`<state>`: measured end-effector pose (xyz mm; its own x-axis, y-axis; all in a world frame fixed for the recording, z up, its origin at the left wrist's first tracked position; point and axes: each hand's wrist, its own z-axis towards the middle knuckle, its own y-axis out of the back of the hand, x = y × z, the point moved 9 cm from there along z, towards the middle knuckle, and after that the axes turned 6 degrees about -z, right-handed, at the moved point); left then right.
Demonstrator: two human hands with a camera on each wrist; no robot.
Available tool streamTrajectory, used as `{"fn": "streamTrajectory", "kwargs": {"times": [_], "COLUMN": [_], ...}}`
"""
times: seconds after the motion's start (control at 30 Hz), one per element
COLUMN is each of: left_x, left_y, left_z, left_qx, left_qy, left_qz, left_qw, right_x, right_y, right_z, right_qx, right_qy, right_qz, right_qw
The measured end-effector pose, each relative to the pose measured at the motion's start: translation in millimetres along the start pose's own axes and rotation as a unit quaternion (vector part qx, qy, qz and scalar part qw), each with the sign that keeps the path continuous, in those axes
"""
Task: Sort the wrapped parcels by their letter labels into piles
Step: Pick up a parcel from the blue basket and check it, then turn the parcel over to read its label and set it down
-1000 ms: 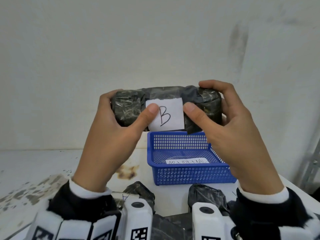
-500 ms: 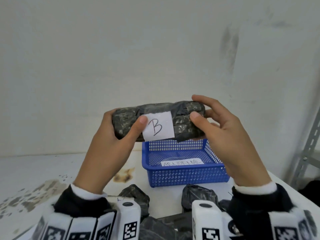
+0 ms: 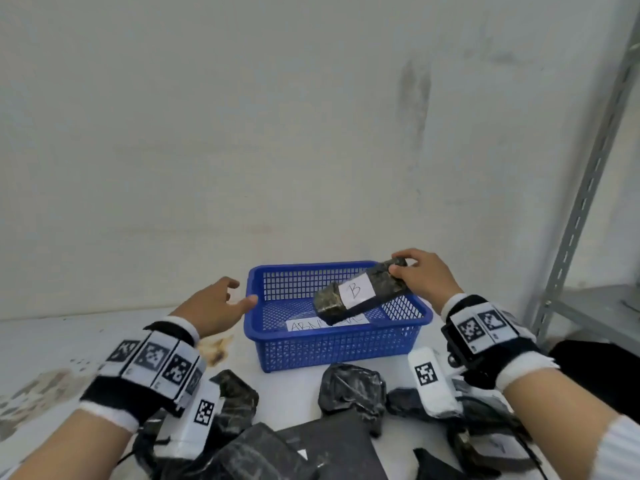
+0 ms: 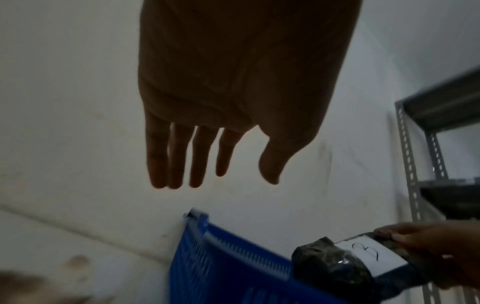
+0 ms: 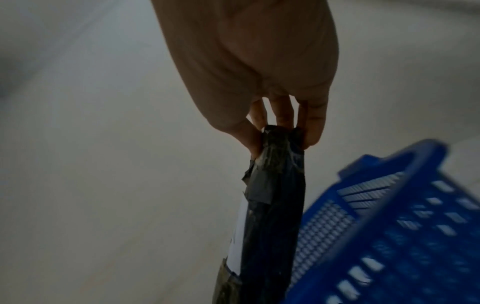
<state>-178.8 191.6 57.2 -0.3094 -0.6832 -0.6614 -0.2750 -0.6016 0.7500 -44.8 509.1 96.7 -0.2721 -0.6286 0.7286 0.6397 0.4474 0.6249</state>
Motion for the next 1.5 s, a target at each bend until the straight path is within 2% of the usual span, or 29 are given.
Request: {"fn": "streamTrajectory", "kwargs": {"times": [0.1, 0.2, 0.3, 0.37, 0.5, 0.63, 0.8, 1.07, 1.17, 1.23, 1.33, 1.43, 1.5], "left_x": [-1.1, -7.8, -19.2, -14.0, 3.3, 8.5, 11.2, 9.5, 10.8, 11.0, 7.6, -3.7, -11.8], "left_y": [-31.7, -49.0, -59.7, -70.7, -84.2, -88.3, -88.8, -88.4, -89.3, -89.0, -87.4, -78.2, -60.5], "left_z": [-1.5, -3.0, -3.6, -1.1, 11.4, 17.9, 20.3, 16.6, 18.4, 19.9, 18.6, 9.7, 6.8], "left_qx": [0.063, 0.103, 0.135, 0.155, 0.146, 0.132, 0.133, 0.140, 0.141, 0.140, 0.140, 0.131, 0.096], "left_qy": [-0.022, -0.032, -0.071, -0.059, -0.010, 0.006, 0.002, 0.001, 0.000, -0.001, -0.011, -0.035, -0.055], "left_qz": [0.040, 0.028, 0.031, 0.103, 0.238, 0.279, 0.285, 0.288, 0.284, 0.275, 0.243, 0.163, 0.092], "left_qw": [0.997, 0.994, 0.988, 0.981, 0.960, 0.951, 0.949, 0.947, 0.948, 0.951, 0.960, 0.977, 0.990], "right_x": [-36.1, -57.2, -62.0, -60.0, -59.3, -64.1, -70.4, -64.4, -65.7, -66.5, -57.9, -37.3, -22.6], "right_y": [-4.0, -13.5, -26.0, -30.3, -31.7, -49.1, -60.5, -66.8, -68.5, -69.0, -58.6, -32.5, -17.3], "right_z": [10.1, 14.7, 20.4, 24.2, 29.3, 29.7, 42.5, 48.4, 47.0, 43.8, 35.9, 21.5, 6.5], "right_qx": [-0.003, 0.020, 0.066, 0.091, 0.111, 0.145, 0.147, 0.150, 0.170, 0.195, 0.202, 0.155, 0.119], "right_qy": [-0.044, -0.069, -0.046, -0.031, -0.024, 0.002, -0.001, 0.035, 0.022, 0.007, 0.011, 0.029, 0.045], "right_qz": [-0.024, -0.051, -0.129, -0.194, -0.309, -0.375, -0.412, -0.474, -0.482, -0.464, -0.391, -0.286, -0.212], "right_qw": [0.999, 0.996, 0.988, 0.976, 0.944, 0.916, 0.899, 0.867, 0.859, 0.864, 0.898, 0.945, 0.969]}}
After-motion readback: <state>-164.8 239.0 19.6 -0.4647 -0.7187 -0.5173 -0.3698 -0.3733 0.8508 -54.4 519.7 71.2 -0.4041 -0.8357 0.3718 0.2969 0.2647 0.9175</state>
